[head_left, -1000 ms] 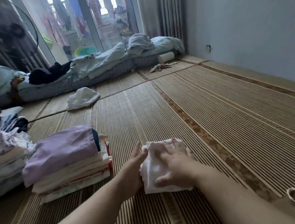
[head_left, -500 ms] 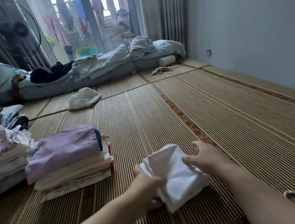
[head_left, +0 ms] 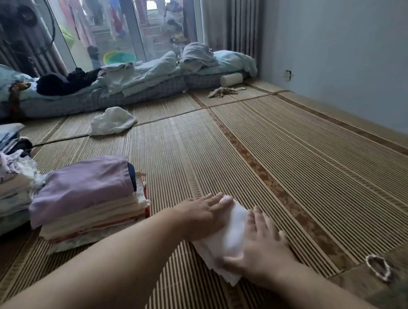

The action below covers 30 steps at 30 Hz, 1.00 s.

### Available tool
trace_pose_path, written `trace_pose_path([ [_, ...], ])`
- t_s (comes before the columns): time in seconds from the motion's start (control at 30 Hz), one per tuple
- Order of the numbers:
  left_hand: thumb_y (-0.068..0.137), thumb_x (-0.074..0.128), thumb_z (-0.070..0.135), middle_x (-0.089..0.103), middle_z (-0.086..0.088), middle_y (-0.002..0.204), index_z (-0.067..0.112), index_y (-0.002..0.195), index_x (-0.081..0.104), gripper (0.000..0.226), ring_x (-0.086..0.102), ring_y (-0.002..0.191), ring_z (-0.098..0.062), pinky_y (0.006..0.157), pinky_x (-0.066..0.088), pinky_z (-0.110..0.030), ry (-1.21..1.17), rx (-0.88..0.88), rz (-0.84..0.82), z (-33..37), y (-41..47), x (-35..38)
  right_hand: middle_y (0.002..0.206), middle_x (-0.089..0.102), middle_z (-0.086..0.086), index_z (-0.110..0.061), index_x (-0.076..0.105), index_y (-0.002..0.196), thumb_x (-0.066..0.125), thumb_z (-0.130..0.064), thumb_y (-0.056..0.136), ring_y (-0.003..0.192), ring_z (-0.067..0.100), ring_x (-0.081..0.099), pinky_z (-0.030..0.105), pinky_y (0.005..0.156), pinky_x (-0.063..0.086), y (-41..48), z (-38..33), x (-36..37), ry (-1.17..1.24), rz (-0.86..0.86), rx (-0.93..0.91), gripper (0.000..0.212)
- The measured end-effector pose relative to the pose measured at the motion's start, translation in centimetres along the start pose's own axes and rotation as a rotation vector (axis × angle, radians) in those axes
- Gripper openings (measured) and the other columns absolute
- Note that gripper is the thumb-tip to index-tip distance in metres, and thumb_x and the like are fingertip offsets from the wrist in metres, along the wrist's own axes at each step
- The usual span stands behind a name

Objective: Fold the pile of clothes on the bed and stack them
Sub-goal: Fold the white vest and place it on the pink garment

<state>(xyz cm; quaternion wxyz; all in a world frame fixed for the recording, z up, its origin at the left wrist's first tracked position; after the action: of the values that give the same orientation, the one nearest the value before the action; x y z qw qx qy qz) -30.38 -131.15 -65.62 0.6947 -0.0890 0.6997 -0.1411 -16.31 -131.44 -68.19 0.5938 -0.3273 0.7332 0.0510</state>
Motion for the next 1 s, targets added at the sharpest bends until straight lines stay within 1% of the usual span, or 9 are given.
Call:
trace_pose_path([
  [0.2,0.094,0.027,0.062,-0.007,0.014,0.160,0.048,0.144,-0.018,0.068,-0.010,0.147,-0.014,0.116,0.001,-0.054,-0.274,-0.120,-0.022,-2.2,0.2,3.2,0.153,-0.034,0.011,-0.008,-0.033,0.140,0.038,-0.093,0.059,0.142,0.029,-0.027,0.052,0.113,-0.011,0.6,1.1,1.0,-0.044,-0.030,0.031,0.138],
  [0.33,0.097,0.029,0.053,0.010,0.010,0.160,0.046,0.146,-0.015,0.066,0.002,0.147,-0.021,0.116,0.002,-0.055,-0.398,-0.241,0.056,-1.6,-1.4,3.8,0.157,0.002,0.011,-0.008,0.005,0.149,0.051,-0.091,0.053,0.144,0.033,-0.003,0.049,0.115,0.015,0.2,3.9,-1.5,0.112,0.041,0.213,0.135],
  [0.4,0.097,0.032,0.047,0.028,0.001,0.154,0.047,0.145,-0.016,0.068,0.020,0.141,-0.023,0.115,0.011,-0.050,-0.437,-0.288,0.131,-0.7,-3.1,4.2,0.134,0.025,0.008,-0.017,0.036,0.128,0.063,-0.080,0.056,0.129,0.028,0.018,0.042,0.103,0.032,-0.6,4.6,-2.8,0.147,0.054,0.241,0.099],
  [0.47,0.094,0.039,0.038,0.042,-0.004,0.139,0.048,0.146,-0.011,0.074,0.035,0.128,-0.024,0.112,0.022,-0.044,-0.507,-0.302,0.203,0.4,-5.0,4.1,0.113,0.039,0.002,-0.023,0.048,0.101,0.069,-0.058,0.060,0.109,0.020,0.035,0.033,0.083,0.041,-1.3,4.1,-3.5,0.228,0.038,0.194,0.058],
  [0.6,0.081,0.048,-0.006,0.039,-0.012,0.132,0.042,0.139,0.037,0.077,0.051,0.109,-0.029,0.089,0.051,-0.037,-1.175,-0.232,0.346,1.9,-9.1,2.8,0.087,0.066,0.003,-0.016,0.058,0.083,0.068,-0.019,0.065,0.076,0.016,0.065,0.033,0.068,0.054,-3.2,1.9,-4.1,0.730,-0.015,0.046,0.020],
  [0.73,0.081,0.047,-0.016,0.040,-0.013,0.132,0.041,0.119,0.055,0.068,0.058,0.098,-0.032,0.082,0.052,-0.039,-1.603,-0.189,0.280,2.6,-12.8,2.5,0.106,0.065,0.010,-0.020,0.042,0.125,0.066,-0.019,0.082,0.089,0.025,0.069,0.043,0.073,0.060,-5.4,1.1,-3.0,1.059,0.013,0.091,0.050],
  [0.83,0.079,0.053,-0.010,0.051,-0.008,0.128,0.033,0.117,0.062,0.058,0.063,0.099,-0.027,0.085,0.053,-0.035,-1.611,-0.255,0.296,0.9,-15.5,1.8,0.112,0.059,-0.002,-0.058,0.008,0.139,0.059,-0.026,0.092,0.092,0.020,0.068,0.034,0.071,0.058,-5.9,-2.0,-3.8,0.938,0.059,-0.077,0.076],
  [0.9,0.072,0.061,-0.007,0.060,-0.011,0.120,0.024,0.125,0.060,0.061,0.066,0.093,-0.027,0.083,0.054,-0.037,-1.663,-0.260,0.365,-1.3,-17.7,0.3,0.116,0.055,-0.010,-0.069,0.020,0.130,0.066,-0.023,0.088,0.096,0.012,0.066,0.028,0.074,0.058,-5.9,-6.0,-5.7,0.914,0.061,-0.235,0.077],
  [1.0,0.062,0.063,0.001,0.063,-0.019,0.118,0.015,0.130,0.055,0.071,0.065,0.102,-0.037,0.091,0.050,-0.046,-1.766,-0.204,0.511,-5.4,-21.0,-2.7,0.125,0.050,-0.005,-0.056,0.035,0.134,0.083,-0.029,0.069,0.108,0.016,0.059,0.034,0.087,0.056,-5.2,-12.8,-8.5,0.748,0.028,-0.374,0.086],
])
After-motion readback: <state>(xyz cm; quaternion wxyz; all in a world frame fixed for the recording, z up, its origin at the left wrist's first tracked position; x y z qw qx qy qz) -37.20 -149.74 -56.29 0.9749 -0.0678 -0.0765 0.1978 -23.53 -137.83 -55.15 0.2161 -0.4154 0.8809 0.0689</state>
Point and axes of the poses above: each hand's wrist, its own y-axis towards the middle knuckle, its own x-axis out of the palm, z = x × y, the point moved 7 cm from there along y, towards the middle knuckle
